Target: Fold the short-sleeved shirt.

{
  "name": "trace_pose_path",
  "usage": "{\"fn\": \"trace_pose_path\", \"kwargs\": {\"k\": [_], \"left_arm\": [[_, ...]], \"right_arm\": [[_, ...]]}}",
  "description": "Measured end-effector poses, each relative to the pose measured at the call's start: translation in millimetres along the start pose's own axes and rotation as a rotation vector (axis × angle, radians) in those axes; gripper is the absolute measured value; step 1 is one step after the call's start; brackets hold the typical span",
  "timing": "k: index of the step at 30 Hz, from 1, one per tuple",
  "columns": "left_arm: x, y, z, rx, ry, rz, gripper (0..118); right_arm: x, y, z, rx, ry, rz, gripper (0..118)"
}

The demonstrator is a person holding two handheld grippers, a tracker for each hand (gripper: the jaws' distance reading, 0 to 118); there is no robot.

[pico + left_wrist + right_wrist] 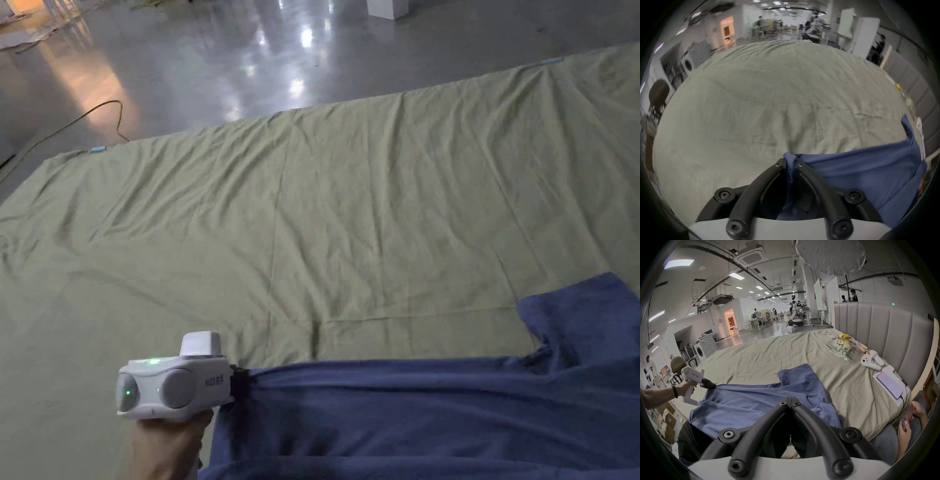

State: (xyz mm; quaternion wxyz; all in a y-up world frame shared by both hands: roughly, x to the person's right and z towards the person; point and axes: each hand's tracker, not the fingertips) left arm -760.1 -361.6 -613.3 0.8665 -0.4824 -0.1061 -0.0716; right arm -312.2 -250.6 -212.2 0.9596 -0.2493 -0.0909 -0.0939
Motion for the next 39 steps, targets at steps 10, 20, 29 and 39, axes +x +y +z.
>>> {"fn": "trace_pose_path", "kwargs": {"k": [10,20,29,39], "left_arm": [[18.4,9.7,-19.6,-0.111,0.054,-0.082,8],[23.5,11.8,-11.1,-0.142,0.035,-0.083,8],[-11.2,20.3,46.7,0.093,-0.111,0.141,6],[-27.2,-69.0,180.9,0.321,-0.203,0.117,6]], "right_arm": [[76.2,77.6,-191.9,-0.348,-0.044,-0.048,89],[81.9,49.7,-299.5,-0.539,-0.179,0.186,75],[78.0,72.7,-272.4,-0.401,-0.087,0.084,1],[69.9,68.9,-114.8,-0.207,-0.038,0.005,1]]}}
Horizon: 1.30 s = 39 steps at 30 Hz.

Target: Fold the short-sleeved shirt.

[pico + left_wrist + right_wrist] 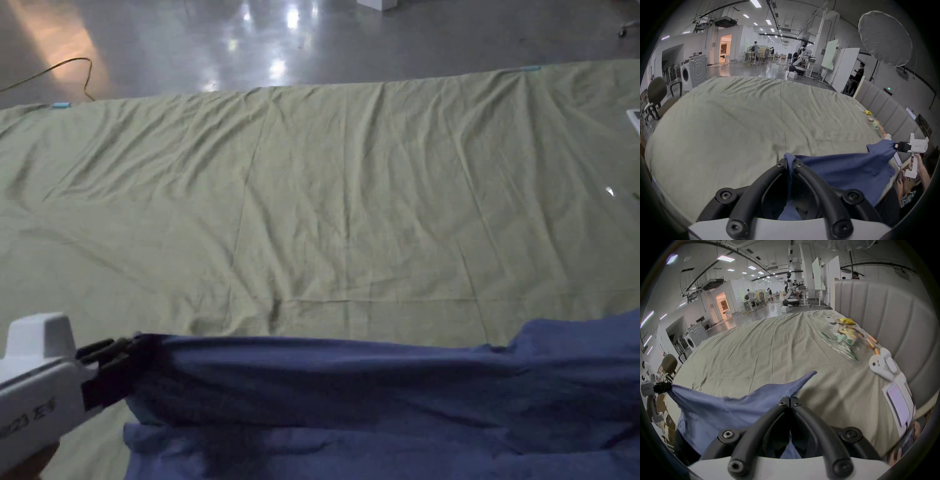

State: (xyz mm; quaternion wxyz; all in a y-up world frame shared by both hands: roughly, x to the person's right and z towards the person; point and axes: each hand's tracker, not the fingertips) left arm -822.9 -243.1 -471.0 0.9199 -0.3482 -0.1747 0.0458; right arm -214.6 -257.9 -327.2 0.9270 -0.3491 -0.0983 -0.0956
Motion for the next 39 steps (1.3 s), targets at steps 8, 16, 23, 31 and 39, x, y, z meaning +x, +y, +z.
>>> {"fn": "trace_pose_path", "kwargs": {"k": [8,16,23,31,39], "left_arm": [[-15.5,-130.0,43.0,-0.225,0.056,0.023,6],[-21.4,-133.2,19.5,-0.201,0.157,-0.096,93],[28.5,-67.9,120.8,0.264,0.283,-0.109,93],[105.2,-48.4,166.9,0.566,0.254,-0.168,68],[131.1,-59.4,179.7,0.545,0.155,-0.301,0]], "right_arm": [[14.5,-97.8,43.8,-0.129,-0.041,-0.067,1],[12.4,-119.4,22.8,-0.132,-0.168,0.033,79],[-33.4,-81.8,121.2,0.207,-0.185,0.06,80],[-95.2,-50.1,160.2,0.497,0.021,0.074,71],[-122.2,-53.8,172.5,0.617,0.076,0.229,0]]}}
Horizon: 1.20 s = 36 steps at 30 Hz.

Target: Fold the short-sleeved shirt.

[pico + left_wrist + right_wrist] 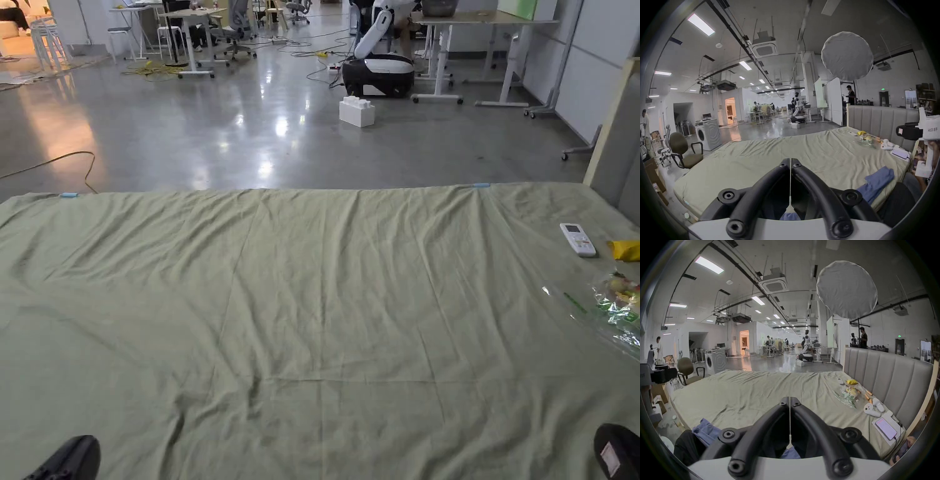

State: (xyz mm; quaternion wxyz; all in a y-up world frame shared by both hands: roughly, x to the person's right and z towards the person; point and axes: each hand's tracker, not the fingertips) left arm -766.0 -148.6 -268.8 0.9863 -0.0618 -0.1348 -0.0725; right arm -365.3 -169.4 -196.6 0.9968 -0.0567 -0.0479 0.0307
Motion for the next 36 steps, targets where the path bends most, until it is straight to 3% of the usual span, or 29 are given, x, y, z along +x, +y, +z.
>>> {"fn": "trace_pose_path", "kwargs": {"k": [1,3,15,16,17,18,19,20,28,30,33,35,36], "left_arm": [[3.3,0.8,-1.3,-0.004,0.001,-0.004,0],[3.2,2.0,-1.8,-0.007,-0.003,-0.015,0],[-27.0,-7.1,-15.3,-0.109,-0.022,0.156,3],[-32.9,-9.0,-18.1,-0.133,-0.007,0.191,14],[-40.1,-13.1,-20.2,-0.14,-0.016,0.23,35],[-48.7,-16.9,-24.2,-0.175,-0.046,0.278,70],[-60.6,-24.4,-32.5,-0.25,-0.086,0.342,92],[-70.7,-35.1,-39.9,-0.283,-0.108,0.392,103],[-145.9,-182.1,-114.0,-0.634,-0.16,0.939,105],[-147.9,-212.8,-128.5,-0.698,-0.161,1.016,105],[-141.9,-235.7,-146.8,-0.757,-0.175,1.01,104],[-143.4,-235.5,-145.2,-0.71,-0.152,1.104,104],[-146.6,-231.1,-145.0,-0.694,-0.162,1.175,96]], "right_arm": [[-4.2,-1.2,0.8,-0.033,-0.006,-0.039,0],[-7.9,1.8,2.6,0.002,0.008,0.009,0],[-7.1,-1.2,-0.4,-0.037,0.002,-0.032,0],[-5.4,-3.0,-0.2,-0.045,0.003,-0.037,0],[-3.5,-5.7,0.3,-0.053,0.003,-0.041,0],[-2.6,-9.0,0.6,-0.07,0.002,-0.05,0],[-2.1,-11.3,0.9,-0.079,0.001,-0.051,0],[-2.2,-12.7,0.8,-0.089,0.003,-0.056,0],[-0.2,-31.2,-0.6,-0.185,0.035,-0.13,0],[1.1,-32.5,1.0,-0.192,0.03,-0.142,0],[3.9,-32.6,4.4,-0.204,0.016,-0.154,0],[6.9,-32.7,6.2,-0.21,0.012,-0.166,0],[8.1,-33.0,6.8,-0.212,0.008,-0.173,0]]}}
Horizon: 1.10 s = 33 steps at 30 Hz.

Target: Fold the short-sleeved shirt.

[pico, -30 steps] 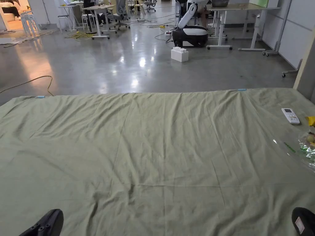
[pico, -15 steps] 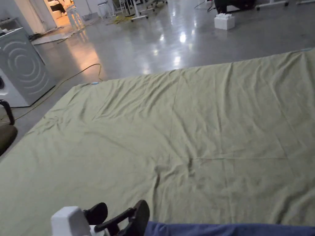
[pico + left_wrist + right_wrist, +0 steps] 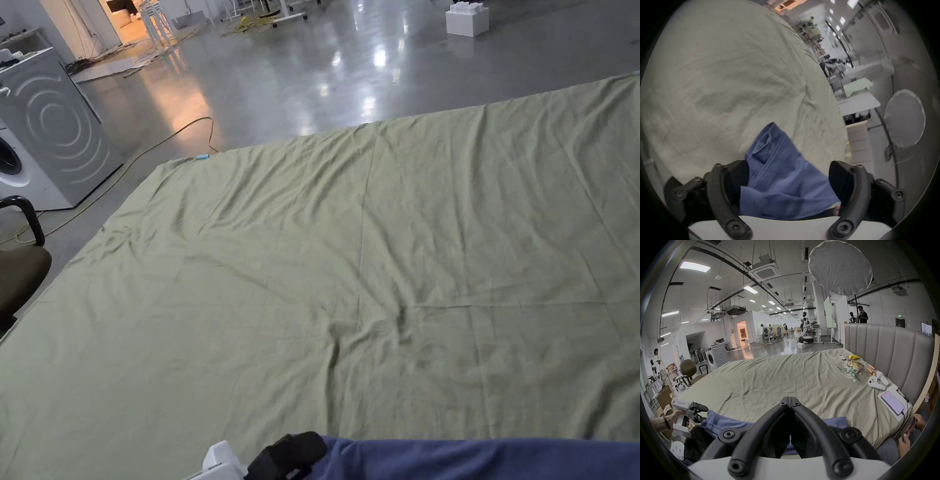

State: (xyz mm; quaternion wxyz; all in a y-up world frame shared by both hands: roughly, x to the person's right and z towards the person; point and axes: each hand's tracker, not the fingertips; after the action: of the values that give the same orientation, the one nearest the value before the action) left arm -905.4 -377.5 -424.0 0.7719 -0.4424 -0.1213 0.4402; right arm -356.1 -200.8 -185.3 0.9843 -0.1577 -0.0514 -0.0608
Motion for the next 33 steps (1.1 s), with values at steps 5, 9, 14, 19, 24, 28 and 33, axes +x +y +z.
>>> {"fn": "trace_pose_path", "kwargs": {"k": [5,9,14,19,24,28,33], "left_arm": [[1.5,-8.3,-15.7,-0.035,0.069,-0.051,15],[-0.3,-12.0,-11.6,0.007,-0.047,0.086,10],[8.0,13.2,29.1,0.12,-0.088,0.039,10],[30.1,49.7,79.8,0.244,0.045,-0.147,10],[74.7,36.2,72.3,0.185,0.085,-0.354,10],[119.9,-25.4,7.5,0.027,-0.05,-0.352,10],[162.8,-117.6,-93.8,-0.182,-0.039,-0.52,10]], "right_arm": [[6.3,-3.6,-3.0,-0.026,-0.003,-0.058,0],[6.6,-2.8,-0.8,-0.039,-0.006,-0.051,0],[9.9,-2.7,1.2,-0.054,-0.02,-0.052,0],[15.9,-5.8,-0.4,-0.058,-0.023,-0.092,0],[16.6,-7.2,-2.8,-0.056,-0.015,-0.133,0],[11.4,-4.2,-2.5,-0.057,-0.007,-0.127,0],[3.6,0.1,8.3,-0.052,-0.021,-0.058,0]]}}
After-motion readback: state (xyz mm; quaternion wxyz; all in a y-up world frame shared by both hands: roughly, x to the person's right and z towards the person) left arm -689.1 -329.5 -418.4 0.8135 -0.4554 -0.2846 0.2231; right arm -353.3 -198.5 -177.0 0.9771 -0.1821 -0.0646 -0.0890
